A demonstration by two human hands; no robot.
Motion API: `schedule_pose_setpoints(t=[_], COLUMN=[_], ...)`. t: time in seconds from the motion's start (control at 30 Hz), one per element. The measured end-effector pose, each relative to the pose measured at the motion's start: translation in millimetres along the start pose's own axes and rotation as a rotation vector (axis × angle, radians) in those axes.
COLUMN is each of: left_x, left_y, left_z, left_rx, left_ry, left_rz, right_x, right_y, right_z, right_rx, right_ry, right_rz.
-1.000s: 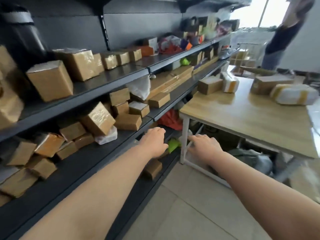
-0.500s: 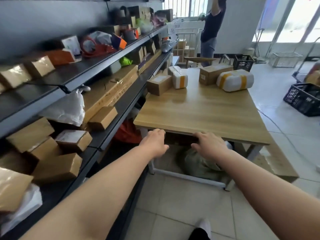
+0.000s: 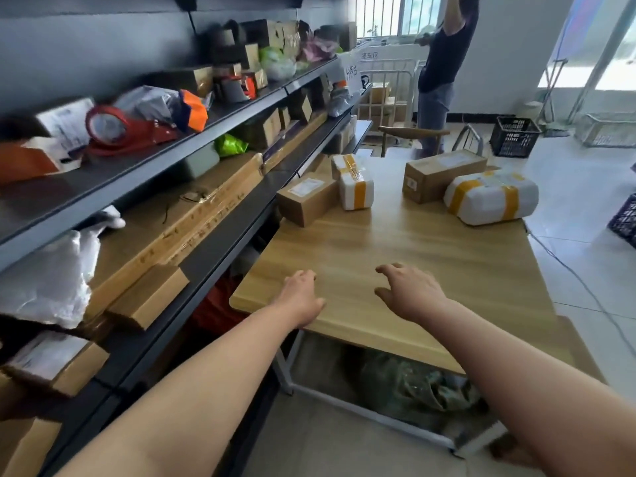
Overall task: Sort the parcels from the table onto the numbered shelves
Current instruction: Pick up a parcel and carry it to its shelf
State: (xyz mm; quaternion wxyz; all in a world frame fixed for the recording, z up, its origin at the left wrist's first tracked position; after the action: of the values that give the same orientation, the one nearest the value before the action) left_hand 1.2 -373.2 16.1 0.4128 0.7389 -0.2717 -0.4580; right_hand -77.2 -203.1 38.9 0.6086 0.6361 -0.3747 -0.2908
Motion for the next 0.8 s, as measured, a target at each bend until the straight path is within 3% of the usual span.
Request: schedule_pose_setpoints(t=[0.4,0.8], left_x=[13,67], left_y=[22,87], left_z=[134,354], left_rx=[0.013,0.009], left_ry=[0.052,0.104], left_rz=[-0.018,-0.059], right_x=[-28,4], right_y=[-26,-39], right_z=[112,322], right_rx=[0.078,0.173], right_ry=[-0.036,-0.105], right_rz=[0.003,0.081])
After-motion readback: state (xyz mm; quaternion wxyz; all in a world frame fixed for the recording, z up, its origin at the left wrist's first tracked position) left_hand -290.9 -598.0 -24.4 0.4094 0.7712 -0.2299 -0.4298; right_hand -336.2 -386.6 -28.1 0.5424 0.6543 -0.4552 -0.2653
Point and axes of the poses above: each hand's wrist, its own z-axis towards the middle knuckle, its own y-axis out of the back of the hand, x = y × z, the point moved 9 cm from there along z, towards the middle knuckle, and after that the axes turned 6 degrees about -z, right-handed, at the moved point
